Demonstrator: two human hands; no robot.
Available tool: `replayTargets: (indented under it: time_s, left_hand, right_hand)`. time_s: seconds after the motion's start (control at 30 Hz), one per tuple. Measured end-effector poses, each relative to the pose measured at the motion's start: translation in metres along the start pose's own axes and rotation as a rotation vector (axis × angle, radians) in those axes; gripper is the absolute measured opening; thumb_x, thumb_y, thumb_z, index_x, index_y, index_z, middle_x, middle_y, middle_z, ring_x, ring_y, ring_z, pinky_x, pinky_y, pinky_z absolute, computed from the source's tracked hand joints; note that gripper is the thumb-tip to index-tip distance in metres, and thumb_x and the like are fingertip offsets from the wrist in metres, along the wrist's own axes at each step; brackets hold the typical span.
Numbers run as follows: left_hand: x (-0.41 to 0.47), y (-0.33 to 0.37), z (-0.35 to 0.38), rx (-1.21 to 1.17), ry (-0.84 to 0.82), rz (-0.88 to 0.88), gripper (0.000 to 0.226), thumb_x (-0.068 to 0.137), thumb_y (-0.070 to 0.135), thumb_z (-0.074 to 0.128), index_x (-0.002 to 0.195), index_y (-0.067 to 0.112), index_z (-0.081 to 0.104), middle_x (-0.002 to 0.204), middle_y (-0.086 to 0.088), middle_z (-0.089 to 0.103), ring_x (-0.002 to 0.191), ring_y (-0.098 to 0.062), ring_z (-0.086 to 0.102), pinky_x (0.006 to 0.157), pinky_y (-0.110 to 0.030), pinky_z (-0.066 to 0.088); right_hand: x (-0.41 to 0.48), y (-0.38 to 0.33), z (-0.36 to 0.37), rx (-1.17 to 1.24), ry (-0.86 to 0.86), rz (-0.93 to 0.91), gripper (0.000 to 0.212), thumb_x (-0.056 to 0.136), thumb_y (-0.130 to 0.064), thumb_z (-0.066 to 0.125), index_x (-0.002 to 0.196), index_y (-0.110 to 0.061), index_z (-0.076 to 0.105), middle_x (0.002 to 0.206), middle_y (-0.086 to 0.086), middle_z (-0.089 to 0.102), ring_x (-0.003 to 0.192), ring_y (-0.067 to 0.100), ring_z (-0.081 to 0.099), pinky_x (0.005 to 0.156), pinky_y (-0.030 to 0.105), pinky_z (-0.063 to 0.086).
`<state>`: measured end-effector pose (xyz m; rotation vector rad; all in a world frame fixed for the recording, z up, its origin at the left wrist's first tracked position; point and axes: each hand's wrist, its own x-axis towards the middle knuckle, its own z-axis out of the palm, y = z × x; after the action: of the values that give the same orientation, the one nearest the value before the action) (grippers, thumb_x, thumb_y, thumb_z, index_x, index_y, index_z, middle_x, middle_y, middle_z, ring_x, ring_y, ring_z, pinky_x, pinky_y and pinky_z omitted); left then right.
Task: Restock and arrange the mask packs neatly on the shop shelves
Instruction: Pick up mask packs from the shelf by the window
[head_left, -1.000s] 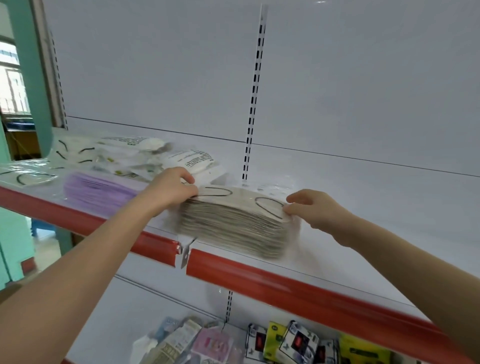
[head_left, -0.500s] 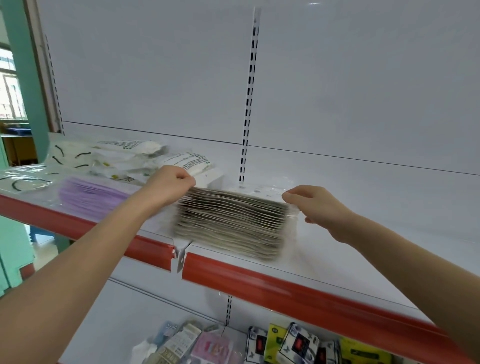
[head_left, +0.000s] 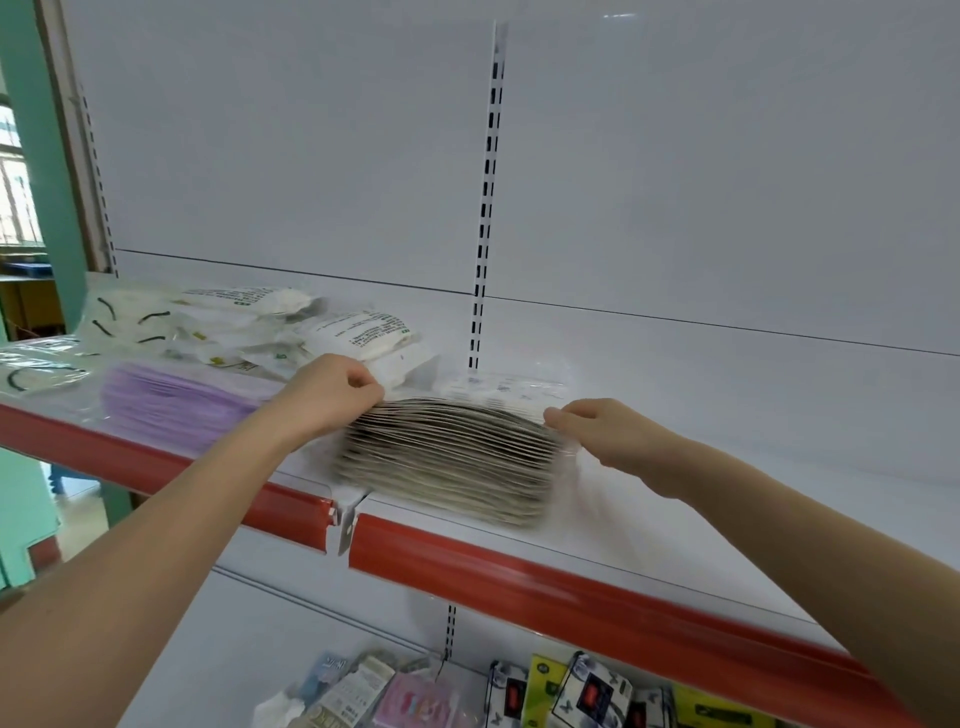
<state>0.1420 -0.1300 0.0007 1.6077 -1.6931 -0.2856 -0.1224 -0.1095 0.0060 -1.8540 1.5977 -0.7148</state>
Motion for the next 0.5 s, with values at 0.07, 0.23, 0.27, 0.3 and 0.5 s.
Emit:
replayTargets:
  time_s: [0.07, 0.23, 0.27, 0.3, 0.5]
  left_hand:
    - [0.002, -0.001, 0.0, -0.011, 0.027, 0.007, 0.022, 0.089, 0.018, 0.056, 0.083, 0.002, 0.069, 0.088, -0.008, 0.065, 0.087, -0.021, 0.057, 0.076, -0.028, 0.039]
    - [0.005, -0.004, 0.0, 0.004, 0.074, 0.023, 0.028, 0.092, 0.027, 0.05, 0.077, 0.008, 0.064, 0.077, -0.013, 0.056, 0.071, -0.019, 0.047, 0.06, -0.028, 0.032]
    - [0.004, -0.003, 0.0, 0.006, 0.077, 0.024, 0.028, 0.093, 0.028, 0.048, 0.08, 0.008, 0.065, 0.077, -0.012, 0.057, 0.071, -0.019, 0.048, 0.058, -0.027, 0.031]
    - [0.004, -0.001, 0.001, 0.001, 0.079, 0.029, 0.028, 0.094, 0.028, 0.047, 0.082, 0.01, 0.065, 0.079, -0.009, 0.058, 0.073, -0.019, 0.049, 0.058, -0.025, 0.032]
    - [0.004, 0.007, 0.003, -0.042, 0.093, 0.019, 0.031, 0.097, 0.025, 0.043, 0.104, 0.009, 0.069, 0.095, 0.006, 0.057, 0.094, -0.013, 0.051, 0.08, -0.024, 0.035]
  right_hand:
    - [0.0, 0.0, -0.003, 0.007, 0.018, 0.001, 0.051, 0.097, -0.04, 0.04, 0.124, 0.002, 0.051, 0.128, 0.018, 0.052, 0.094, 0.026, 0.048, 0.1, 0.032, 0.037]
    - [-0.001, 0.001, -0.007, 0.069, 0.042, -0.015, 0.045, 0.099, -0.041, 0.035, 0.12, -0.008, 0.057, 0.137, 0.008, 0.049, 0.127, 0.024, 0.043, 0.096, 0.026, 0.032]
    - [0.0, 0.001, -0.007, 0.083, 0.041, -0.018, 0.044, 0.099, -0.041, 0.035, 0.12, -0.011, 0.057, 0.136, 0.005, 0.05, 0.121, 0.021, 0.044, 0.092, 0.025, 0.029]
    - [-0.001, 0.0, -0.007, 0.095, 0.043, -0.023, 0.043, 0.099, -0.041, 0.035, 0.121, -0.012, 0.058, 0.133, 0.002, 0.051, 0.114, 0.017, 0.043, 0.091, 0.024, 0.026]
    - [0.001, 0.003, -0.006, 0.113, 0.041, -0.043, 0.045, 0.099, -0.041, 0.033, 0.121, -0.011, 0.058, 0.127, -0.003, 0.055, 0.12, 0.013, 0.044, 0.096, 0.023, 0.027]
